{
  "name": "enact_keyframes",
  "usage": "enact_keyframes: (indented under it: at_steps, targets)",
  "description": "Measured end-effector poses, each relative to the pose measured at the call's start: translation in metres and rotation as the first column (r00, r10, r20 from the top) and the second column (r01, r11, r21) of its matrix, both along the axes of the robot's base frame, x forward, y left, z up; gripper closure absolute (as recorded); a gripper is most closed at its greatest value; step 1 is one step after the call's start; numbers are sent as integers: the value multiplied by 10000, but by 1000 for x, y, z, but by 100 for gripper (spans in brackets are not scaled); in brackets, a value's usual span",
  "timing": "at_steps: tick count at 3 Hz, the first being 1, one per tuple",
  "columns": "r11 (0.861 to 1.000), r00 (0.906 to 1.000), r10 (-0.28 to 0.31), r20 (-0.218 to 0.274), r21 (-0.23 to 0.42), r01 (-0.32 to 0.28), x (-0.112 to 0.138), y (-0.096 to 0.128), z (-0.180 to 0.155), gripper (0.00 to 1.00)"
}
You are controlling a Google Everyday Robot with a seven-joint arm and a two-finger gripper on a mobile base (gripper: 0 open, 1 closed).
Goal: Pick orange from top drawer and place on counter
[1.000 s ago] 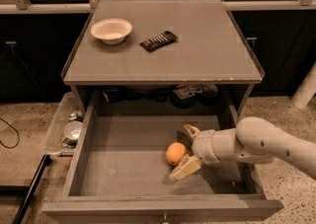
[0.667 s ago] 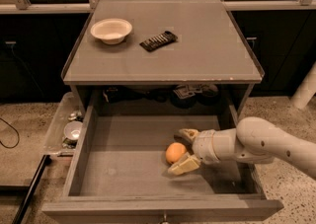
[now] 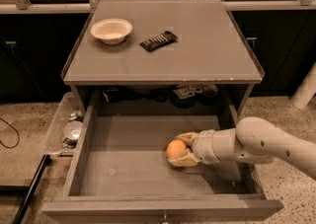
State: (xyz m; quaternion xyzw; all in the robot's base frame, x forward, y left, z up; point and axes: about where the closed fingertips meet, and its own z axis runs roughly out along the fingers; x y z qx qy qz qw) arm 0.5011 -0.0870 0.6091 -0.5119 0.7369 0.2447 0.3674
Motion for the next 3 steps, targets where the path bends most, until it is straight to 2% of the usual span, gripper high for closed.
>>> enact_keyframes:
  at_steps: [1,2,3]
  targets:
    - [10000,9998,29,-183,-67,-30,-3,0,-6,89]
    - [10000,9998,31,-183,-67,-32,-3,0,-6,100]
    - [9990,9992,395,-84,-189,-397,-11,-8,19,100]
